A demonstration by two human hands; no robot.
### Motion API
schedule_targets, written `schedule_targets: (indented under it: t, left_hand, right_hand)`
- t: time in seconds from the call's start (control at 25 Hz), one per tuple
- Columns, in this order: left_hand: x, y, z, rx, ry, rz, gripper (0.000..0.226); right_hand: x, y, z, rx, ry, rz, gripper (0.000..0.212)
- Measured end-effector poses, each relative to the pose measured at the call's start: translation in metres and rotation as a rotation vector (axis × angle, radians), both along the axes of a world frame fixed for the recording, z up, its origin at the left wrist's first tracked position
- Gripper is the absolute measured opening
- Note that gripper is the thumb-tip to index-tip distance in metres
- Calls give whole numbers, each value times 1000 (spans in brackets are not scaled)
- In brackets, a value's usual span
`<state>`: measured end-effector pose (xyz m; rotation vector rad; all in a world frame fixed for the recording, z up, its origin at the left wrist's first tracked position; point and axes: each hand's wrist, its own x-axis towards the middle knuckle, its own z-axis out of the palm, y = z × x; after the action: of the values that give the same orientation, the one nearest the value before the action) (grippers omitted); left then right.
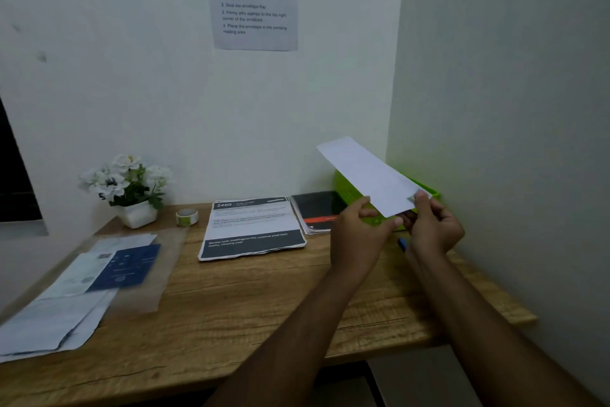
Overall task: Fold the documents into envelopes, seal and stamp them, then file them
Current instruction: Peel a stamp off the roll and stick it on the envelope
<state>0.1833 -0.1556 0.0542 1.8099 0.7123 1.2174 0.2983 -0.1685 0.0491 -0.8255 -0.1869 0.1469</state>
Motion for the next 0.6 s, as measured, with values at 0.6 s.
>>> schedule_targets:
  t: [0.6]
  left_hand:
    - [82, 74, 8, 91, 232, 75, 15]
  right_hand:
    - [71, 28, 1, -126, 139, 137, 21]
